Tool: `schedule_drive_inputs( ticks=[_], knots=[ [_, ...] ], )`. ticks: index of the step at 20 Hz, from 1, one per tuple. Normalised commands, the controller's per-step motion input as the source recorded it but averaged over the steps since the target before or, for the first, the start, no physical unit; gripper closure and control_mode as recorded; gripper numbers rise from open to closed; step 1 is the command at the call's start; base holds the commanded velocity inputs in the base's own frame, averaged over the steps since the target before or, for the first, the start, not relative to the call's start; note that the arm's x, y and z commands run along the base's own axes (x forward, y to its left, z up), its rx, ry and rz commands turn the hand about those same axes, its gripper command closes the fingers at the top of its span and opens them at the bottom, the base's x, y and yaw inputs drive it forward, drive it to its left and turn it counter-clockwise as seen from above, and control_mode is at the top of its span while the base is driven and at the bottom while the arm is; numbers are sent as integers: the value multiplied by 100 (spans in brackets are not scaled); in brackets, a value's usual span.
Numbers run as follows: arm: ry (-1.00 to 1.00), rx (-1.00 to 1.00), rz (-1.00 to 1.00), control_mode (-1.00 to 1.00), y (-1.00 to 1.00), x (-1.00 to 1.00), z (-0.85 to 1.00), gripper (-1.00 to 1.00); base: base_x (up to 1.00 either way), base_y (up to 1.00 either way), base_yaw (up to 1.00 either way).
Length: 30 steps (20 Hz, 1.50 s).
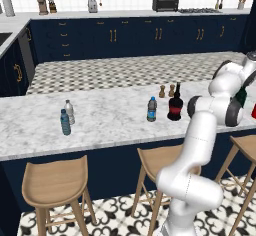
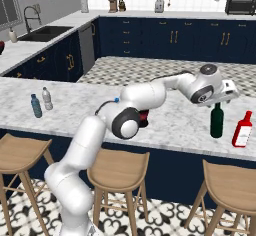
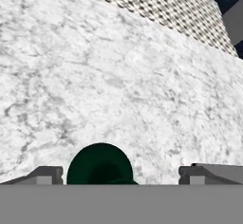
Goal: Move the plastic bottles in the middle to the plastics group, and the glass bottles in the middle to the glass group.
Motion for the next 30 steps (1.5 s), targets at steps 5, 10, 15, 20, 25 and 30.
schedule_drive_inputs(
  ticks=[5, 10, 15, 20, 25, 30],
  knots=[
    [0, 0, 0, -100, 0, 11, 18, -100, 0, 0, 0],
    [1, 0, 0, -100, -1, 4, 40, -100, 0, 0, 0],
    [7, 0, 0, -100, 0, 0, 45, -100, 0, 0, 0],
    [5, 7, 0, -100, 28, -37, 22, -100, 0, 0, 0],
    [17, 9, 0, -100, 56, -55, 0, -100, 0, 0, 0],
    [5, 2, 0, -100, 72, -61, -3, -100, 0, 0, 0]
  ],
)
